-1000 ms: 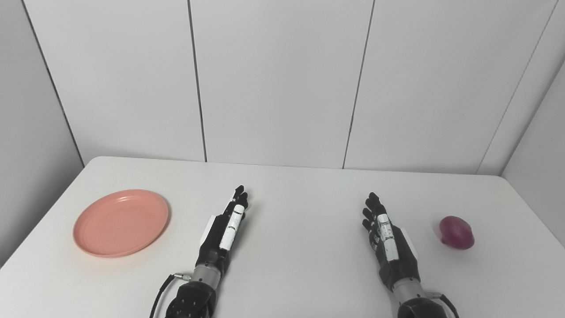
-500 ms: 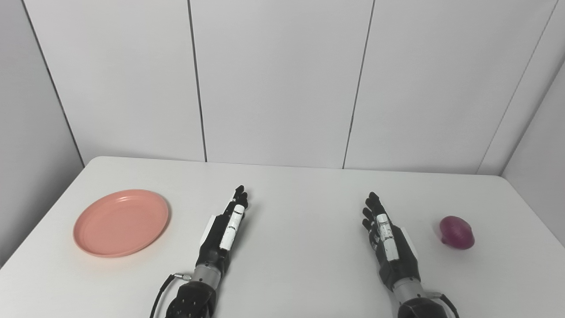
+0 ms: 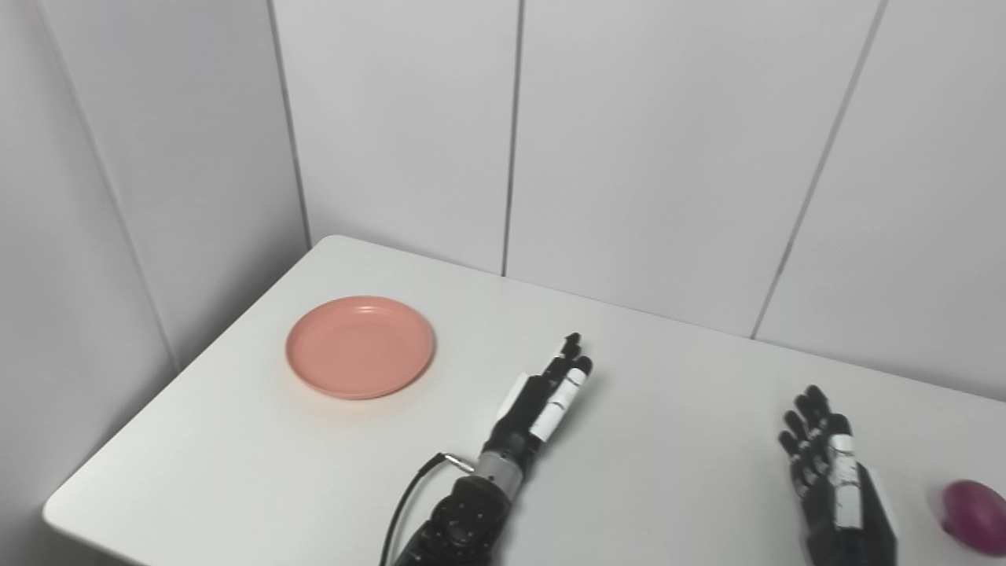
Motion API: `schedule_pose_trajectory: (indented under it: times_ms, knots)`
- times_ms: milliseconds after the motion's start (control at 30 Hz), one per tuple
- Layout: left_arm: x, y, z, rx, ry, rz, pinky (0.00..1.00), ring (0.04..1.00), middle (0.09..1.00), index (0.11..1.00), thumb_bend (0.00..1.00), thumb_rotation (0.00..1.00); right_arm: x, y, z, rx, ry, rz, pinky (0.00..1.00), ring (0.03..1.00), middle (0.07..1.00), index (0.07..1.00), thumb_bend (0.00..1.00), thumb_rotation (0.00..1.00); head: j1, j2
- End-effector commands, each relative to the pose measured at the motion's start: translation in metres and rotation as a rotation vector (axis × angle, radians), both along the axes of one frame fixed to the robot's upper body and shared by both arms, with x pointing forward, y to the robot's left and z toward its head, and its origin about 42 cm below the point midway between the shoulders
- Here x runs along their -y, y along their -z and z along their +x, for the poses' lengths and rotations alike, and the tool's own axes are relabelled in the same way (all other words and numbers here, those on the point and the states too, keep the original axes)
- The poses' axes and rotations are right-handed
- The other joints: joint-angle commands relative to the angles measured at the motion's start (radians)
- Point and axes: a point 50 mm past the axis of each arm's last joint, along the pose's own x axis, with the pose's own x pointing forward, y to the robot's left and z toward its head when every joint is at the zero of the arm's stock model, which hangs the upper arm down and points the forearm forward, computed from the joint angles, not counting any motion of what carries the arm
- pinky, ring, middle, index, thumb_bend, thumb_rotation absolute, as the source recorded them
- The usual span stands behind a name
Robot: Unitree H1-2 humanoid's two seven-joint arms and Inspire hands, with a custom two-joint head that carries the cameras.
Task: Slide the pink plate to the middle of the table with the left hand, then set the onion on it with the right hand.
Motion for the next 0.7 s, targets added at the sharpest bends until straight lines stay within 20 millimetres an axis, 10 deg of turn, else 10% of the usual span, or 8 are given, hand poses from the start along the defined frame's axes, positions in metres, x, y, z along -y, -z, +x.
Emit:
schedule_pose_trajectory:
  times_ms: [0,667]
  knots:
    - [0.01,0.012,-0.006,-0.003,-0.006,0.002,0.99,1.0,1.0,0.987,0.6,1.0,0.015,0.002,-0.004,0.031,0.016,-0.011,1.0,1.0,1.0,1.0,0.52,0.9,0.017,-0.011]
    - [0.019,0.023,-0.003,0.034,0.012,-0.038,1.0,1.0,1.0,0.989,0.52,1.0,0.01,-0.01,-0.01,0.016,0.02,-0.005,0.77,0.89,0.919,0.907,0.67,0.8,0.021,-0.063]
